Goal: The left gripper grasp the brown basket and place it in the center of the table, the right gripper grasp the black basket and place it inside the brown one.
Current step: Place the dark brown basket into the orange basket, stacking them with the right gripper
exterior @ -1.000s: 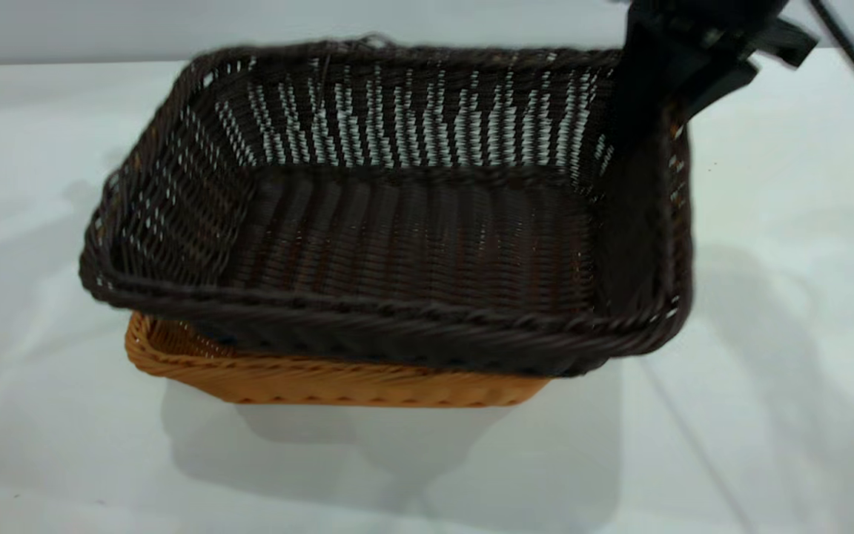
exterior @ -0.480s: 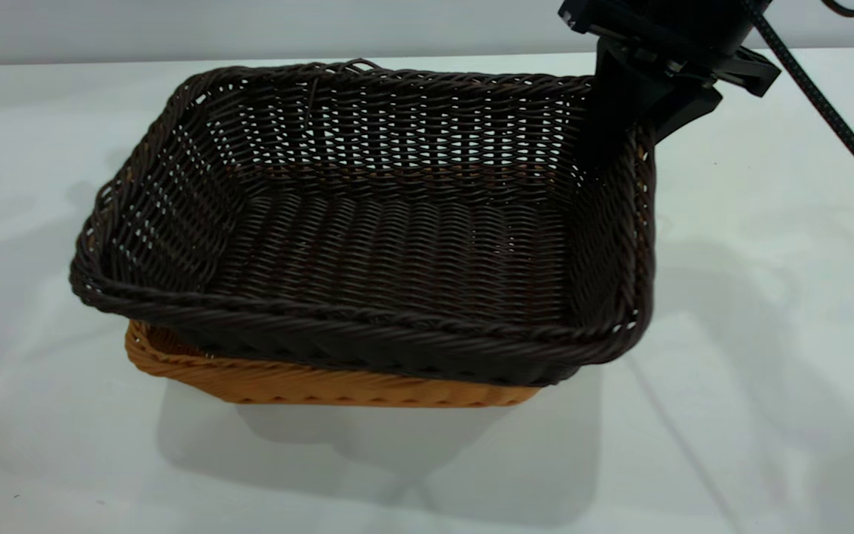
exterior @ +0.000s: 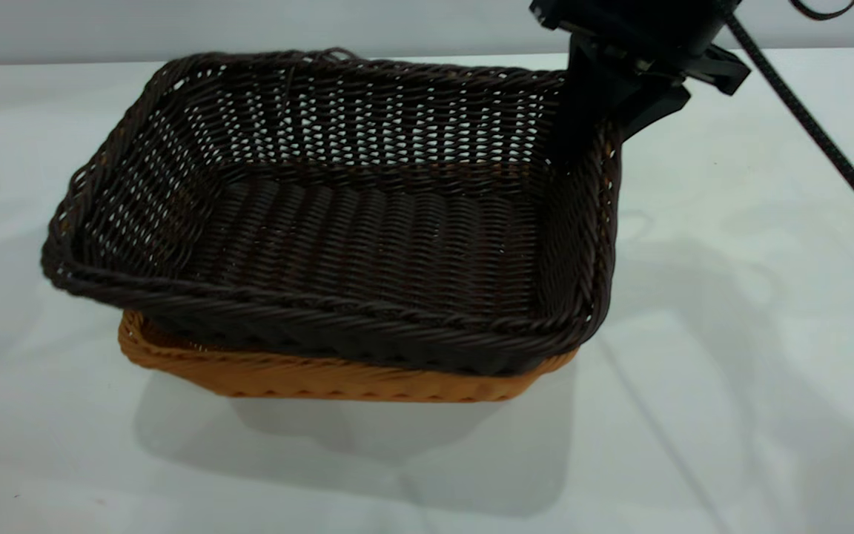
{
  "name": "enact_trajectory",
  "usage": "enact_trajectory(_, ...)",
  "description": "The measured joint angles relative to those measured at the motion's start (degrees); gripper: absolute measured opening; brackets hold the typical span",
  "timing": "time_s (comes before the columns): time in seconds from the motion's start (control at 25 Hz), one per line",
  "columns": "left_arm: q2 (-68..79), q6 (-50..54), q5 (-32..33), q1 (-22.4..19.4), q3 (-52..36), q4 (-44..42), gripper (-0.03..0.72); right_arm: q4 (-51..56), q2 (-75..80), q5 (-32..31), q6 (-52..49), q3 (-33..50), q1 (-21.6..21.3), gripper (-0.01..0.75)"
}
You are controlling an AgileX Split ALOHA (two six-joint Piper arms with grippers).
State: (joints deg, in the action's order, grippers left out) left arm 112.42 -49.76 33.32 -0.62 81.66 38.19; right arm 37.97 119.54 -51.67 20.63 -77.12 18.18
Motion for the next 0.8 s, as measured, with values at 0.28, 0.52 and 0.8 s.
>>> enact_trajectory(0.28, 0.00, 0.00, 1.06, 0.00, 0.00, 0.00, 0.509, 0.50, 0.85, 0.91, 0.57, -0.18, 1.84, 0.108)
enact_trajectory(0.52, 0.00, 0.00, 1.86, 0.00, 0.00, 0.00, 0.509, -0.02, 1.10, 0.85, 0.57, -4.78, 1.81, 0.107)
enact_trajectory(0.8, 0.00, 0.00, 1.91, 0.00, 0.00, 0.00, 0.509, 0.21, 1.65, 0.69, 0.41, -7.83, 1.88, 0.107)
